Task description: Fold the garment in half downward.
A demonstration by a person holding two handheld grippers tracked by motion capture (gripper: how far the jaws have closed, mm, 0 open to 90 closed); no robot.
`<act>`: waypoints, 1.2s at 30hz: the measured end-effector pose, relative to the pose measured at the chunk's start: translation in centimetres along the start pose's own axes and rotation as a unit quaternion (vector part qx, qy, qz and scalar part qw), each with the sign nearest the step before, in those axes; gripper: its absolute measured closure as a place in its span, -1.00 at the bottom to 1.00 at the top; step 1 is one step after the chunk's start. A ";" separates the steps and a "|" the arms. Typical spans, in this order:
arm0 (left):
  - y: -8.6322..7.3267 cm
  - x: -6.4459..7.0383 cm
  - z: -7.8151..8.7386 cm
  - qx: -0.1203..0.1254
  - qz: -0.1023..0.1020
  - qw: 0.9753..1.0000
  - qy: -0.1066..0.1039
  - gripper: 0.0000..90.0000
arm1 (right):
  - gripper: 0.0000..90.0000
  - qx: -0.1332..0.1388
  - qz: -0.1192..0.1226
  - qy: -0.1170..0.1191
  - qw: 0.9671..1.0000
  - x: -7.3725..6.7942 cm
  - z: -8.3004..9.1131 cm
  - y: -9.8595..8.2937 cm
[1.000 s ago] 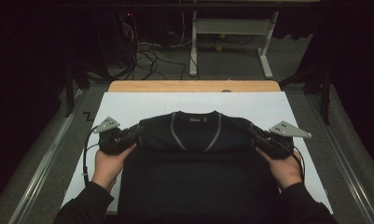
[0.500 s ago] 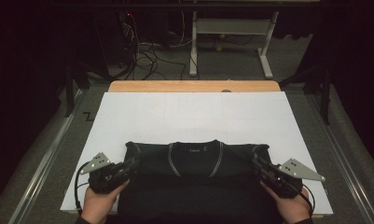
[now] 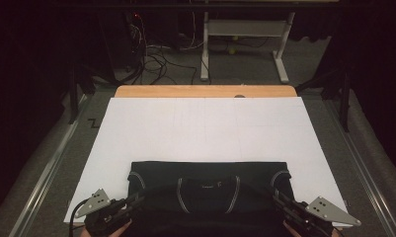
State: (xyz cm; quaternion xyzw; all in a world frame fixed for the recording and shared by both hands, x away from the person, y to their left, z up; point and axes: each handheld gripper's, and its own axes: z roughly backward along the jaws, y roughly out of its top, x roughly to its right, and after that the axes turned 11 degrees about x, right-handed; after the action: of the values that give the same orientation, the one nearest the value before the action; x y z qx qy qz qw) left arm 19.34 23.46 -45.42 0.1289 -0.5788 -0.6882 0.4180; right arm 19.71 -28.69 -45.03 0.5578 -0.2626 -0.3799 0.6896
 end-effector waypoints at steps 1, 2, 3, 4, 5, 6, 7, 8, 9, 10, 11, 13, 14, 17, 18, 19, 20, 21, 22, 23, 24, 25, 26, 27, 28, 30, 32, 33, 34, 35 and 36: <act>-0.1 -0.1 -0.2 -0.006 0.005 1.000 0.003 0.56 | 0.75 0.000 0.000 0.000 1.000 0.0 0.0 0.0; -0.3 -0.5 -0.5 -0.020 0.010 1.000 0.007 0.56 | 0.74 -0.006 -0.003 -0.002 1.000 0.0 -0.1 -0.1; -0.5 -0.6 -0.8 -0.029 0.011 0.999 0.011 0.55 | 0.73 -0.017 -0.003 -0.003 1.000 0.2 -0.3 -0.3; -0.7 -0.9 -1.1 -0.043 0.012 0.999 0.017 0.55 | 0.72 -0.023 -0.005 -0.006 1.000 0.2 -0.4 -0.4; -0.9 -1.2 -1.4 -0.058 0.016 0.998 0.019 0.53 | 0.71 -0.034 -0.006 -0.007 0.999 0.4 -0.7 -0.6; -1.2 -1.5 -1.7 -0.073 0.022 0.997 0.023 0.53 | 0.68 -0.044 -0.006 -0.010 0.999 0.4 -0.9 -0.7; -1.3 -1.7 -1.9 -0.081 0.023 0.996 0.026 0.50 | 0.62 -0.059 -0.004 -0.015 0.998 0.5 -1.2 -0.9; -1.5 -1.8 -2.0 -0.087 0.026 0.995 0.029 0.45 | 0.54 -0.068 -0.004 -0.016 0.998 0.6 -1.4 -1.1; -1.5 -1.9 -2.1 -0.087 0.027 0.995 0.033 0.39 | 0.46 -0.079 -0.008 -0.022 0.997 0.6 -1.6 -1.2; -1.5 -1.9 -2.0 -0.082 0.024 0.996 0.036 0.29 | 0.37 -0.080 -0.009 -0.025 0.996 0.7 -1.7 -1.3; -1.3 -1.9 -1.9 -0.075 0.019 0.996 0.044 0.17 | 0.30 -0.077 -0.011 -0.026 0.997 0.8 -1.6 -1.3; -1.0 -1.9 -1.7 -0.064 0.007 0.996 0.062 -0.07 | 0.18 -0.065 -0.018 -0.029 0.997 0.9 -1.4 -1.1; -0.9 -1.9 -1.6 -0.056 0.001 0.996 0.071 -0.14 | 0.15 -0.060 -0.021 -0.030 0.998 1.0 -1.3 -1.0; -0.7 -2.3 -1.3 -0.038 0.004 0.996 0.079 -0.25 | 0.03 -0.038 -0.022 -0.032 0.999 1.3 -1.1 -0.8; -0.6 -2.4 -1.2 -0.034 0.005 0.996 0.081 -0.27 | 0.01 -0.033 -0.021 -0.035 0.999 1.4 -1.0 -0.7; -0.5 -2.6 -1.3 -0.031 0.005 0.996 0.083 -0.29 | 0.00 -0.029 -0.021 -0.040 0.999 1.5 -1.0 -0.6; -0.4 -2.8 -1.4 -0.028 0.003 0.996 0.084 -0.31 | -0.02 -0.028 -0.019 -0.045 0.998 1.6 -1.0 -0.5; -0.3 -3.1 -1.6 -0.028 -0.001 0.996 0.087 -0.32 | -0.04 -0.028 -0.016 -0.050 0.998 1.9 -1.1 -0.4; -0.1 -3.4 -1.8 -0.029 -0.006 0.995 0.093 -0.35 | -0.07 -0.030 -0.015 -0.060 0.998 2.3 -1.5 -0.3; 0.2 -3.6 -2.1 -0.029 -0.011 0.994 0.101 -0.36 | -0.10 -0.031 -0.015 -0.065 0.997 2.6 -1.8 -0.3; 0.4 -4.0 -2.4 -0.029 -0.014 0.994 0.109 -0.36 | -0.10 -0.031 -0.015 -0.065 0.997 2.6 -1.8 -0.3; 0.8 -4.4 -2.7 -0.029 -0.015 0.993 0.117 -0.36 | -0.11 -0.030 -0.018 -0.069 0.997 2.9 -2.1 -0.1; 1.2 -4.9 -3.0 -0.028 -0.011 0.992 0.122 -0.41 | -0.14 -0.029 -0.019 -0.074 0.997 3.3 -2.4 0.0; 1.5 -5.3 -3.3 -0.027 -0.004 0.992 0.123 -0.45 | -0.16 -0.027 -0.019 -0.083 0.996 3.6 -2.7 0.3; 1.9 -5.7 -3.7 -0.022 0.000 0.992 0.126 -0.46 | -0.18 -0.024 -0.018 -0.087 0.996 3.9 -3.1 0.5; 2.7 -6.3 -4.5 -0.021 0.001 0.992 0.126 -0.50 | -0.19 -0.022 -0.019 -0.095 0.995 4.5 -3.8 0.9; 3.3 -6.9 -5.6 -0.031 0.007 0.992 0.120 -0.61 | -0.23 -0.020 -0.025 -0.102 0.994 5.2 -4.7 1.4; 3.4 -7.2 -6.1 -0.032 0.012 0.993 0.117 -0.62 | -0.26 -0.022 -0.027 -0.108 0.994 5.6 -5.2 1.6; 3.5 -7.6 -6.5 -0.036 0.018 0.993 0.116 -0.62 | -0.30 -0.026 -0.027 -0.113 0.993 5.9 -5.8 1.8; 3.5 -7.8 -6.9 -0.042 0.021 0.992 0.118 -0.62 | -0.32 -0.032 -0.026 -0.121 0.992 6.2 -6.3 1.9; 3.4 -8.1 -7.2 -0.051 0.024 0.991 0.120 -0.62 | -0.35 -0.037 -0.028 -0.127 0.991 6.5 -6.7 1.9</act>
State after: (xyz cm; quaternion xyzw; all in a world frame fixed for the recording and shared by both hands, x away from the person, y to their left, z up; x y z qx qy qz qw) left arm 30.55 24.43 -46.97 0.1748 -0.4919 -0.6859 0.5069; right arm 29.19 -29.99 -45.20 0.4862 -0.3174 -0.4765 0.6602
